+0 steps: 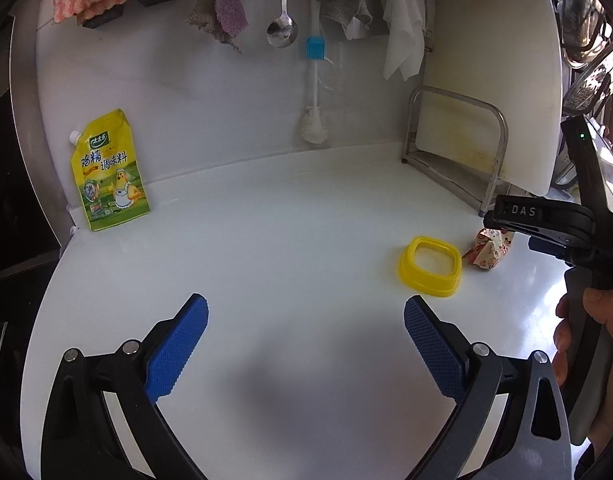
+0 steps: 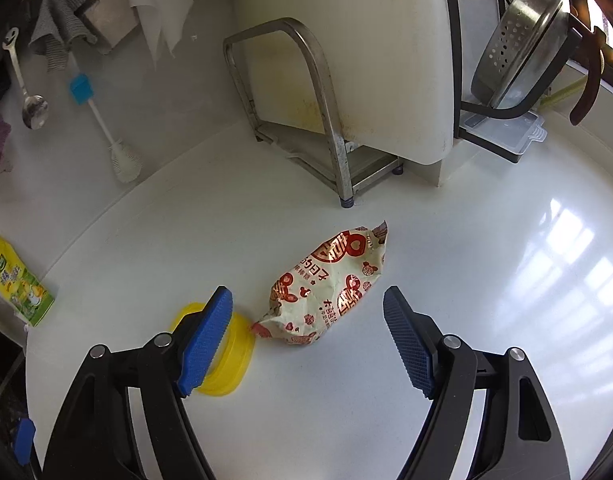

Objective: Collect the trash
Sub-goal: 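Close the right tool on the red-and-white snack wrapper, then close the left tool on the yellow ring while the right tool holds the wrapper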

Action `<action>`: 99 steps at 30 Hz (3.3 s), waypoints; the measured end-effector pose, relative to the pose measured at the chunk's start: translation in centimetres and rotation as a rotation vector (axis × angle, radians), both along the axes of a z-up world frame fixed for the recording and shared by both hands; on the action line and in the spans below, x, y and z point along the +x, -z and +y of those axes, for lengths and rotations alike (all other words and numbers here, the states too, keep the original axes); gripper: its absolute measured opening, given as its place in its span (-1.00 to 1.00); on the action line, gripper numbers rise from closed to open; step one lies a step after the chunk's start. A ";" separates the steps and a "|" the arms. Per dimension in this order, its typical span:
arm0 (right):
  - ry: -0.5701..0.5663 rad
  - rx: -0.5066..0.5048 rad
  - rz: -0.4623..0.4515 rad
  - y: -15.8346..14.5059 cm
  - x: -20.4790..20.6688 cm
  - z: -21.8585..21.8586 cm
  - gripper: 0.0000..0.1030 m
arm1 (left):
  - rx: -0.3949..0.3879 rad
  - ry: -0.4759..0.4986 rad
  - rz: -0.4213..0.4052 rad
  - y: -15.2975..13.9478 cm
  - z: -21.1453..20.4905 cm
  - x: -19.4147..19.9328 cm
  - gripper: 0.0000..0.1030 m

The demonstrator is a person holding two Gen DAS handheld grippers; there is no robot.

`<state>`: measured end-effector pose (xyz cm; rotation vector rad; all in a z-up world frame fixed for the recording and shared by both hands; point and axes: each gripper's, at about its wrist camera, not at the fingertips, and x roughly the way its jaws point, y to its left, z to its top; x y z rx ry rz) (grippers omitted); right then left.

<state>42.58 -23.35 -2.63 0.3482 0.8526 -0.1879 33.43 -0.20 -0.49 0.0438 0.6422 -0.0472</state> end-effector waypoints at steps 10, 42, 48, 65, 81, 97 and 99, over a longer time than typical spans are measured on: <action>0.057 -0.158 0.143 1.8 3.2 2.1 0.44 | -0.001 -0.006 0.004 0.1 0.2 -0.1 0.88; -0.110 -0.004 0.094 3.1 -4.6 -5.5 -0.42 | -0.019 0.128 0.093 1.3 -5.8 4.0 0.88; -0.097 0.085 0.054 3.2 -6.4 -7.7 -0.42 | 0.040 0.161 0.127 2.6 -9.6 6.8 0.88; -0.110 0.158 -0.014 1.8 -7.1 -8.5 -0.42 | 0.052 0.143 0.314 5.6 -12.3 11.9 0.85; -0.116 0.133 -0.010 1.9 -7.5 -7.9 -0.42 | 0.044 0.158 0.202 3.6 -11.3 8.2 0.34; -0.182 0.030 -0.069 0.2 -17.9 -3.1 -0.42 | 0.049 0.164 0.048 -0.9 -5.8 -4.0 0.34; -0.185 0.019 -0.083 -0.3 -20.1 -2.3 -0.42 | 0.073 0.170 0.018 -1.4 -5.6 -6.0 0.34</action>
